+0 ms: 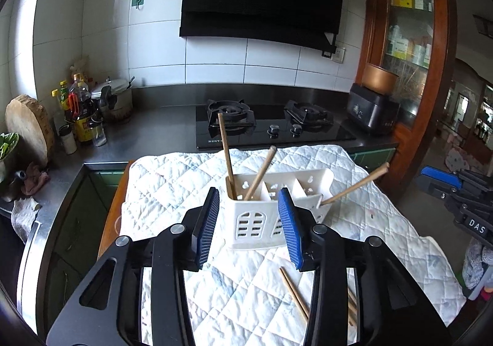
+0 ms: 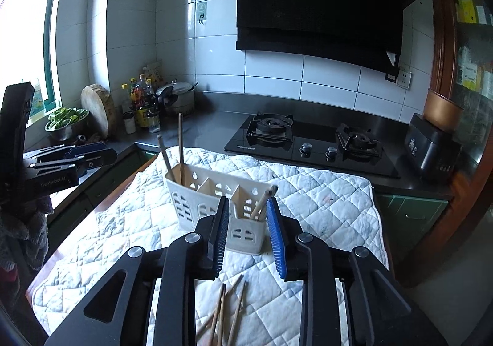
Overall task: Organize utensils
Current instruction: 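Open the left tool over the holder while the right tool releases its chopstick into it, then move the left tool back to the pile and close on a chopstick while the right tool grasps another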
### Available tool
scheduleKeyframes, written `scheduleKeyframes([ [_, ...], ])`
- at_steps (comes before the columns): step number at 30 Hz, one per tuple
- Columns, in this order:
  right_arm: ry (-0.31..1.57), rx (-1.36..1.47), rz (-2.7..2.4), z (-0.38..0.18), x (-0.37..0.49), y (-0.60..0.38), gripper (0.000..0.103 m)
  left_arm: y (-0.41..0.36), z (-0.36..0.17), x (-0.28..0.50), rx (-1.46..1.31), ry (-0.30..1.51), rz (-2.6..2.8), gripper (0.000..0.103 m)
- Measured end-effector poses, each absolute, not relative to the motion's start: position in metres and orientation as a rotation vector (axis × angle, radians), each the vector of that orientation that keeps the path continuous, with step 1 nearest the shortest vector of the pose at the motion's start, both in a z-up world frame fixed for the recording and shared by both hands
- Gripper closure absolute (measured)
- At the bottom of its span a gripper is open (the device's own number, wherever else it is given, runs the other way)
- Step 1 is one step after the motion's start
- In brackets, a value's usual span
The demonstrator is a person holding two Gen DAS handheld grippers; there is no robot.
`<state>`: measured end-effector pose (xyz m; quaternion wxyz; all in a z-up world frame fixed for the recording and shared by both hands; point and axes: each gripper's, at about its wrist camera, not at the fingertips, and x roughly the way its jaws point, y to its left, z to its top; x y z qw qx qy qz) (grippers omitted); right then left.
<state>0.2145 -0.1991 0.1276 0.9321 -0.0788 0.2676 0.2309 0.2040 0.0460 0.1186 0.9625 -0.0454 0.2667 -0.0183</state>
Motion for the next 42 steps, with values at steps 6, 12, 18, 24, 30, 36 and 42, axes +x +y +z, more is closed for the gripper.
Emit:
scheduleKeyframes([
  [6, 0.575, -0.167, 0.499, 0.091, 0.162, -0.213, 0.078, 0.029, 0.087, 0.158, -0.088, 0.575, -0.054, 0.057],
  [12, 0.631, -0.127, 0.492, 0.043, 0.121, -0.230, 0.078, 0.004, 0.028, 0.126, -0.121, 0.699, -0.086, 0.057],
  [18, 0.676, -0.060, 0.452, 0.008, 0.098, -0.252, 0.078, -0.015, -0.024, 0.109, -0.178, 0.815, -0.097, 0.057],
  [24, 0.692, 0.001, 0.418, -0.007, 0.086, -0.272, 0.076, -0.033, -0.059, 0.104, -0.223, 0.902, -0.106, 0.057],
  [30, 0.686, 0.033, 0.406, -0.013, 0.079, -0.282, 0.074, -0.052, -0.074, 0.108, -0.208, 0.944, -0.071, 0.057],
  [36, 0.689, 0.049, 0.407, -0.020, 0.079, -0.285, 0.073, -0.060, -0.084, 0.115, -0.199, 0.982, -0.031, 0.057],
  [42, 0.692, 0.059, 0.411, -0.025, 0.079, -0.288, 0.071, -0.060, -0.087, 0.120, -0.184, 0.992, 0.003, 0.057],
])
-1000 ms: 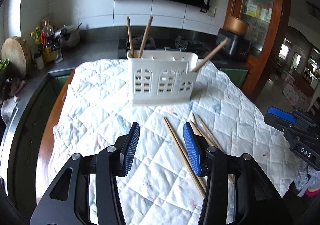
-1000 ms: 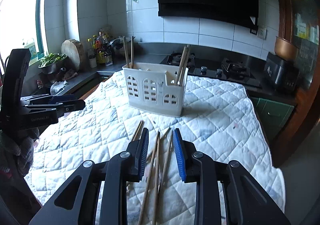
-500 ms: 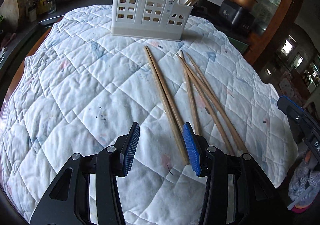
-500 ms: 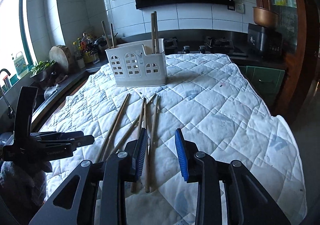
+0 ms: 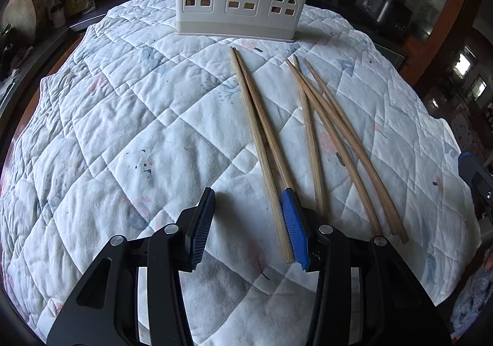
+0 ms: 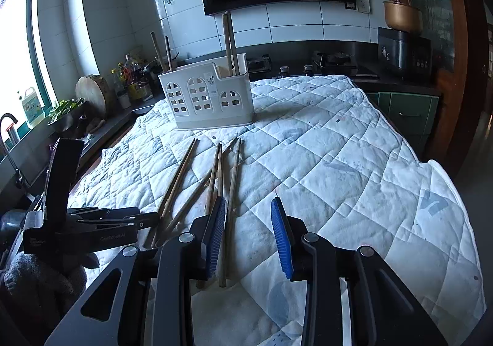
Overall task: Organize utensils
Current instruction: 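Move the left tool back to the pile and close on a chopstick while the right tool grasps another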
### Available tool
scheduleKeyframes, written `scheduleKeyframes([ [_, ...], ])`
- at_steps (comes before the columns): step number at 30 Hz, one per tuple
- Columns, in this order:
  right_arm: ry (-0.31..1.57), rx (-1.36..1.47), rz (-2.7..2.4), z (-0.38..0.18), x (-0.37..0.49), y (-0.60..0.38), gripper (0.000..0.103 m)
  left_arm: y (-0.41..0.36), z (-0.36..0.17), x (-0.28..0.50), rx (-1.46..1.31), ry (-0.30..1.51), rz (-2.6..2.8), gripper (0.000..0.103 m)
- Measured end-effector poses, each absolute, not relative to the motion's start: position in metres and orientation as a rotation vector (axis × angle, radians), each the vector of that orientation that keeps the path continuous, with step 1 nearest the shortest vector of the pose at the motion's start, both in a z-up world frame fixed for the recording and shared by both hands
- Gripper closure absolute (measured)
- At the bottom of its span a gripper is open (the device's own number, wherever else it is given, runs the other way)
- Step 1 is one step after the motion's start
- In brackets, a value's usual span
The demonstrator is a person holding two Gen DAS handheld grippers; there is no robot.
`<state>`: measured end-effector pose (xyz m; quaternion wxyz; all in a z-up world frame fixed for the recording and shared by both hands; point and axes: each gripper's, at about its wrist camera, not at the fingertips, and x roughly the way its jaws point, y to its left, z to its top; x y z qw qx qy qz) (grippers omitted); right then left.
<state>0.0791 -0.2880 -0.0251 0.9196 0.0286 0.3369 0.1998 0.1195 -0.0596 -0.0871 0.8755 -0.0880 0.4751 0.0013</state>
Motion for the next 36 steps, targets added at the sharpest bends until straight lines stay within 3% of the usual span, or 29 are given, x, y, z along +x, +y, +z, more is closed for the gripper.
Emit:
scheduleKeyframes([
  [17, 0.715, 0.059, 0.415, -0.036, 0.079, -0.287, 0.071, -0.073, -0.089, 0.132, -0.085, 0.968, 0.109, 0.058],
  [25, 0.731, 0.055, 0.422, -0.041, 0.079, -0.284, 0.071, -0.070, -0.089, 0.129, -0.080, 0.951, 0.103, 0.076],
  [29, 0.757, 0.035, 0.433, -0.049, 0.079, -0.278, 0.071, -0.072, -0.090, 0.129, -0.075, 0.944, 0.095, 0.078],
  [36, 0.809, -0.002, 0.465, -0.064, 0.078, -0.266, 0.080, -0.062, -0.090, 0.127, -0.087, 0.939, 0.059, 0.090],
])
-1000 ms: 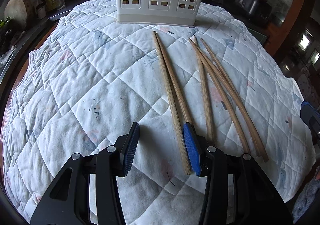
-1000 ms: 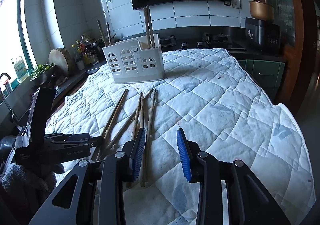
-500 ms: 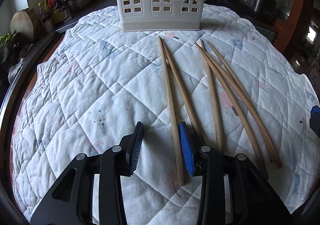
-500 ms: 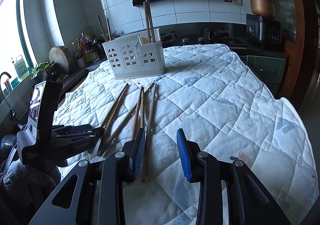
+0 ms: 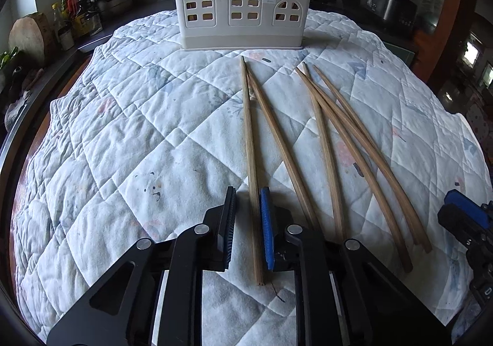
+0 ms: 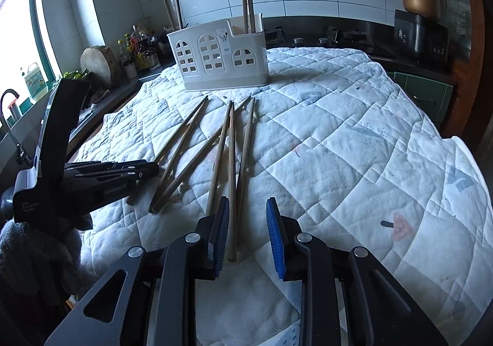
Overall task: Organize utensils
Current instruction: 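Move the left tool back to the pile and close on a chopstick while the right tool grasps another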
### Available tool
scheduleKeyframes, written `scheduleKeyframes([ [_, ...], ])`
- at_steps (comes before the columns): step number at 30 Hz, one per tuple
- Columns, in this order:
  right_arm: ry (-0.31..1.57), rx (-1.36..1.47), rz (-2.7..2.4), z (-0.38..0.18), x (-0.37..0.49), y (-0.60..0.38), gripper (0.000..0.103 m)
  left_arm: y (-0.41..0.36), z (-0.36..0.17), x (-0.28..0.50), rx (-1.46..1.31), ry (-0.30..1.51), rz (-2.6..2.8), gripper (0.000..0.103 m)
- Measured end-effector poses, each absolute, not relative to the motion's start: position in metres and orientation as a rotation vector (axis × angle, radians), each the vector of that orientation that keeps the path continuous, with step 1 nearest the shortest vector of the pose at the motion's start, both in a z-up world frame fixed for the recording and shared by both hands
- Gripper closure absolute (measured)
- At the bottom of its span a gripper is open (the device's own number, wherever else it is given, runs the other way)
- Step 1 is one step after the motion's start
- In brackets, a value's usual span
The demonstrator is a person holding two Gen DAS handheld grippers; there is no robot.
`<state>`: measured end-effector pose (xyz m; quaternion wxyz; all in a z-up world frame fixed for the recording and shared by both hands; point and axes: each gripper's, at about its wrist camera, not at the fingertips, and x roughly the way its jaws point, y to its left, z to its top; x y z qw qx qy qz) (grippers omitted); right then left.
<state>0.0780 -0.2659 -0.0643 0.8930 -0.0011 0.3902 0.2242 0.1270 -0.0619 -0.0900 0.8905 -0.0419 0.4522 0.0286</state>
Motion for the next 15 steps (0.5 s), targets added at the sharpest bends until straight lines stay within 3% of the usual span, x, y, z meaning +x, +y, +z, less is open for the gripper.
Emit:
scheduleKeyframes([
  [15, 0.852, -0.107, 0.472, -0.081, 0.088, -0.234, 0.092, -0.050, -0.092, 0.124, -0.124, 0.930, -0.024, 0.092],
])
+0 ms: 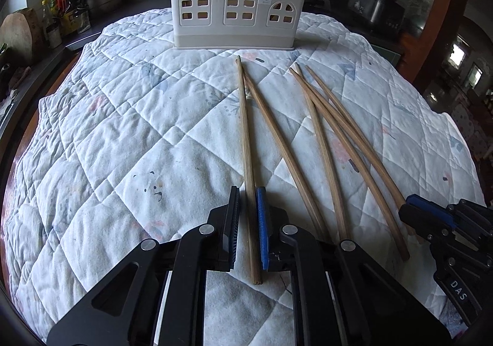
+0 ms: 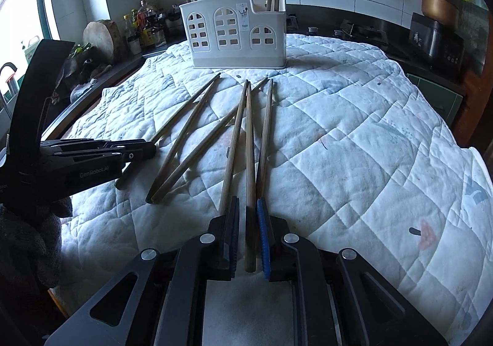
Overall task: Organize utensils
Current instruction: 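Move the left tool back to the pile and close on a chopstick while the right tool grasps another, then lift the left tool's chopstick over the holder while the right tool carries its chopstick there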
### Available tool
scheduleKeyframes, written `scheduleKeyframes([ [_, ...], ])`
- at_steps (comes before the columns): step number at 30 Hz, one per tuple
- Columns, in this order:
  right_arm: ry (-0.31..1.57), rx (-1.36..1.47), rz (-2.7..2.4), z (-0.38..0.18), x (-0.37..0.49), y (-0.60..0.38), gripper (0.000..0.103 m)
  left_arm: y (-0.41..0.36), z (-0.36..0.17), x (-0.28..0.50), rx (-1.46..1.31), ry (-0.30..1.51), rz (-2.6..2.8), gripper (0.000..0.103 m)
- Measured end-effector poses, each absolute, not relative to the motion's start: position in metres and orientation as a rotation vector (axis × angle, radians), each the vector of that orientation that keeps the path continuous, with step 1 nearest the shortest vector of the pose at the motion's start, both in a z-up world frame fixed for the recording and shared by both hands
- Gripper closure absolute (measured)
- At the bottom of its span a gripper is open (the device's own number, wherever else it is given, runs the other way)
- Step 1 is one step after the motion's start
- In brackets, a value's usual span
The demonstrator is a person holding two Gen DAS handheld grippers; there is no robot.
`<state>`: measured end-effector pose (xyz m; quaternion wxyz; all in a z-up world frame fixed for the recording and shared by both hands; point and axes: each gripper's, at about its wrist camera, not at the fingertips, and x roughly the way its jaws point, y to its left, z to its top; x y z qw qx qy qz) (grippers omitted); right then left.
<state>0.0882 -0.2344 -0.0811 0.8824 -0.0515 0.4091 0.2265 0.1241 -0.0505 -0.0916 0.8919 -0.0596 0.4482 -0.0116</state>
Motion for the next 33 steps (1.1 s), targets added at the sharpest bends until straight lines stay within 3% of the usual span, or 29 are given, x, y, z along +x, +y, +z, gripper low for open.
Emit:
scheduleKeyframes([
  [16, 0.810, -0.216, 0.447, -0.079, 0.085, -0.226, 0.096, -0.050, -0.092, 0.131, -0.096, 0.916, -0.073, 0.095],
  [33, 0.605, -0.083, 0.489, 0.023, 0.100, -0.239, 0.096, -0.017, -0.030, 0.115, -0.151, 0.730, -0.097, 0.098],
])
